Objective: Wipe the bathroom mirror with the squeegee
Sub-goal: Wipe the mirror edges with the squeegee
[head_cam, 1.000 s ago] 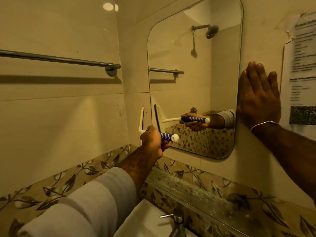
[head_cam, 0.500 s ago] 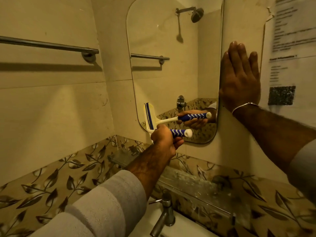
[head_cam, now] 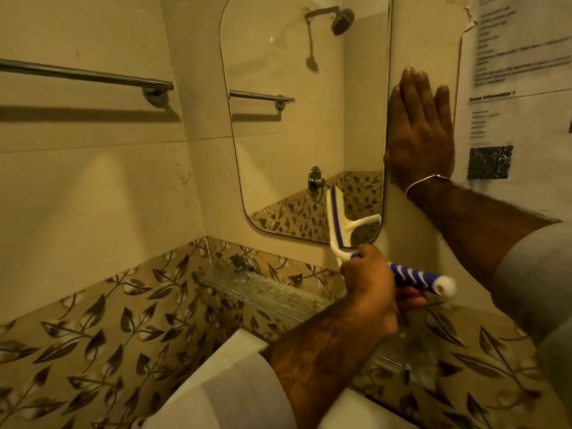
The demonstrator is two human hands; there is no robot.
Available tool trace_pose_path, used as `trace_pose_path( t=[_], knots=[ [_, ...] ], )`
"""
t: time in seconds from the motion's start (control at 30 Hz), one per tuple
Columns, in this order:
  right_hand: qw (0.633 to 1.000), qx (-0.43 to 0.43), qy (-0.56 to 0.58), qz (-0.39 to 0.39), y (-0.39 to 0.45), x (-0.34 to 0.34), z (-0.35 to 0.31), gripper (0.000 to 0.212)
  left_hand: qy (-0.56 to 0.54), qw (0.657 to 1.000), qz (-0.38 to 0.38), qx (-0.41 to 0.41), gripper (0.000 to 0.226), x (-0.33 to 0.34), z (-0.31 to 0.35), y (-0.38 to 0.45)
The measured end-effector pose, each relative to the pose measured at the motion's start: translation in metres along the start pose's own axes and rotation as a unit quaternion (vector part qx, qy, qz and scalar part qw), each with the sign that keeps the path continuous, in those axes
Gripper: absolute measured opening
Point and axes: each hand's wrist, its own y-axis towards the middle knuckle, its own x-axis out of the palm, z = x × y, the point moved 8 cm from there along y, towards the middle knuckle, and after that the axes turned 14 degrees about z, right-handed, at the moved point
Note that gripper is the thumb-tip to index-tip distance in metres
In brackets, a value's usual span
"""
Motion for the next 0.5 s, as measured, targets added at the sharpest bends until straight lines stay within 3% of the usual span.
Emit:
trace_pose_path(
  t=[0.27, 0.5],
  knots=[
    [1.0, 0.0, 0.004, -0.005, 0.0, 0.0, 0.0, 0.064, 0.058, 0.996, -0.071, -0.009, 0.038, 0.017, -0.023, -0.045],
    [1.0, 0.0, 0.006, -0.012, 0.001, -0.003, -0.001, 0.066, 0.08, 0.994, -0.075, -0.019, 0.032, 0.015, -0.032, -0.045]
  ],
)
